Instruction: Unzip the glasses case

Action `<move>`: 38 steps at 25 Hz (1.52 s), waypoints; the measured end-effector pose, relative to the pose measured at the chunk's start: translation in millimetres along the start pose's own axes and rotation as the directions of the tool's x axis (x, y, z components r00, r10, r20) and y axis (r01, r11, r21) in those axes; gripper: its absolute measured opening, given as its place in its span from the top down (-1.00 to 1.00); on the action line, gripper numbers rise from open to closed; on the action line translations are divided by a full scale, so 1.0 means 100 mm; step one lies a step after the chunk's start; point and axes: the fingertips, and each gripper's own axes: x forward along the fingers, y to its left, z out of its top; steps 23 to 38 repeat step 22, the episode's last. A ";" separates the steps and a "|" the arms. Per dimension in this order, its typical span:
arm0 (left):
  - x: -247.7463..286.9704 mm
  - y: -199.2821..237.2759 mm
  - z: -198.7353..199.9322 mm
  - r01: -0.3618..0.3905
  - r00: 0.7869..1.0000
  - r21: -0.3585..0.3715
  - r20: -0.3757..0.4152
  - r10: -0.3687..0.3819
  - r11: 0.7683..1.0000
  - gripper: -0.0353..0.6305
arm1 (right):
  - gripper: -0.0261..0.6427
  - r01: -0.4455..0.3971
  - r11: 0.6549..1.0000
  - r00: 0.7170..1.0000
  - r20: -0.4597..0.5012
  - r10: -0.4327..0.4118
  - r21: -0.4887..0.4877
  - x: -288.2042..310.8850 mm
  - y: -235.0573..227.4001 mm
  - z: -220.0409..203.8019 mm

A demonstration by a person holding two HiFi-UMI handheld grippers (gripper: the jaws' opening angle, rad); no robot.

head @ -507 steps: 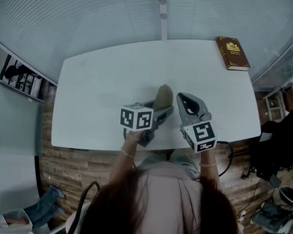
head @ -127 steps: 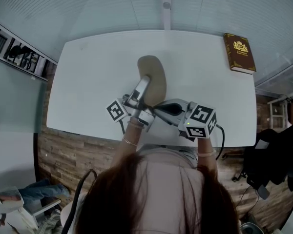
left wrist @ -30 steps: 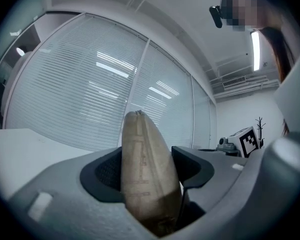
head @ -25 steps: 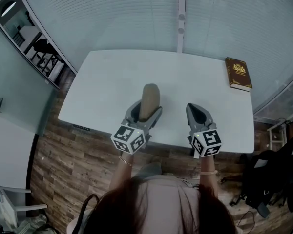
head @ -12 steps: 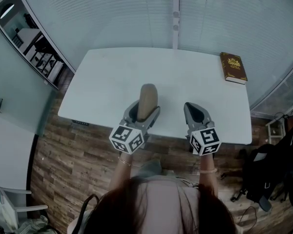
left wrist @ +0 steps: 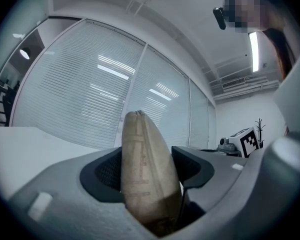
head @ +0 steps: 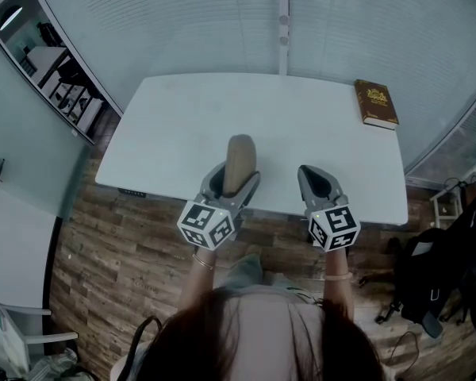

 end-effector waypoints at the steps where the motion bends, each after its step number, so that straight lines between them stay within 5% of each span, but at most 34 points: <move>1: -0.02 -0.01 0.00 0.000 1.000 -0.001 0.002 0.000 1.000 0.02 | 0.91 0.000 1.000 1.000 0.002 0.000 0.001 -0.02 0.01 0.01; 22: -0.22 -0.59 -0.13 -0.006 0.999 -0.049 0.037 0.008 0.999 0.02 | 0.91 0.000 1.000 1.000 -0.002 0.000 0.006 -0.60 -0.01 -0.14; 38: -0.22 -0.59 -0.13 -0.006 0.999 -0.049 0.037 0.008 0.999 0.02 | 0.91 0.000 1.000 1.000 -0.002 0.000 0.006 -0.60 -0.01 -0.14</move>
